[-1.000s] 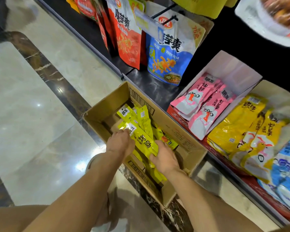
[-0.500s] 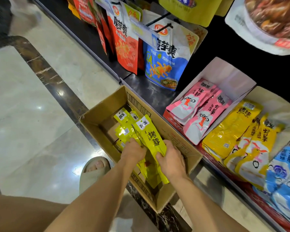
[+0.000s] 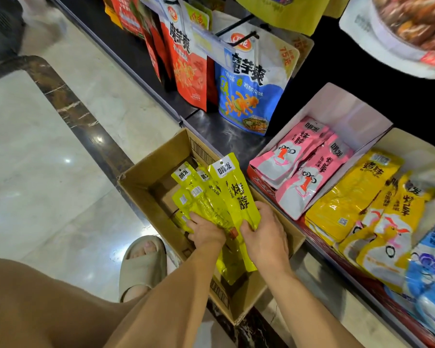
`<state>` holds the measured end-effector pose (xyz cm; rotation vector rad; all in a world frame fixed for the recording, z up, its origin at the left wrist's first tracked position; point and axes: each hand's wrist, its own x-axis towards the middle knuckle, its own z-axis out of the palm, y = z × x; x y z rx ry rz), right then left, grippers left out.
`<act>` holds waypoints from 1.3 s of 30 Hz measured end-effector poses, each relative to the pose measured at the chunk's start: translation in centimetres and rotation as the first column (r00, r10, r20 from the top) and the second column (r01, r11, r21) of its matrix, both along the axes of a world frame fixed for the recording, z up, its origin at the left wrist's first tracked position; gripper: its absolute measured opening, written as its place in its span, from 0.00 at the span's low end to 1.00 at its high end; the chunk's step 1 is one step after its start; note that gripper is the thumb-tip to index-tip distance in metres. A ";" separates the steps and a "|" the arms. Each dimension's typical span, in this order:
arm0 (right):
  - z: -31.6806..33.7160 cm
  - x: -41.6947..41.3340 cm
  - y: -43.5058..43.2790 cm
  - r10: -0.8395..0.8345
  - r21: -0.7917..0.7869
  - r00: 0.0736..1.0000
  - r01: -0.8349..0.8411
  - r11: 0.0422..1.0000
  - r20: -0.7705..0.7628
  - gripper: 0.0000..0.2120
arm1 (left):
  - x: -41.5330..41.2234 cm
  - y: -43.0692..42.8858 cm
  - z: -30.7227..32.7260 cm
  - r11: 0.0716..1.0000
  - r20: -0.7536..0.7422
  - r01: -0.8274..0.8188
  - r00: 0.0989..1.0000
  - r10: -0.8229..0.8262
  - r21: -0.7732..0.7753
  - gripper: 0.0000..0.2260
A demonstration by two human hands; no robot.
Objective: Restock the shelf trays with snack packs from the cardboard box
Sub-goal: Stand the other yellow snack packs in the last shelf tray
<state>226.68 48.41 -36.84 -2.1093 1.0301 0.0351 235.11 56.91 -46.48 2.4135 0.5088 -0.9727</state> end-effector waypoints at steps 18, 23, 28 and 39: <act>9.8 -4.3 -0.1 -0.163 0.201 0.936 0.102 0.974 0.313 0.14 | 0.6 6.3 19.2 0.585 0.084 -0.020 0.985 0.150 -0.811 0.18; 13.0 -7.8 -0.2 -0.187 0.237 0.890 0.092 0.967 0.416 0.17 | -1.8 7.5 24.9 0.536 0.189 0.131 0.981 0.053 -0.834 0.19; 16.3 -11.4 -0.9 -0.263 0.248 0.860 0.166 0.954 0.436 0.16 | -4.8 6.8 28.6 0.508 0.220 0.179 0.975 0.021 -0.842 0.16; 18.0 -21.4 -4.6 -0.459 0.298 0.800 0.363 0.883 0.386 0.15 | -13.8 -2.2 27.2 0.422 0.237 0.313 0.945 -0.223 -0.851 0.15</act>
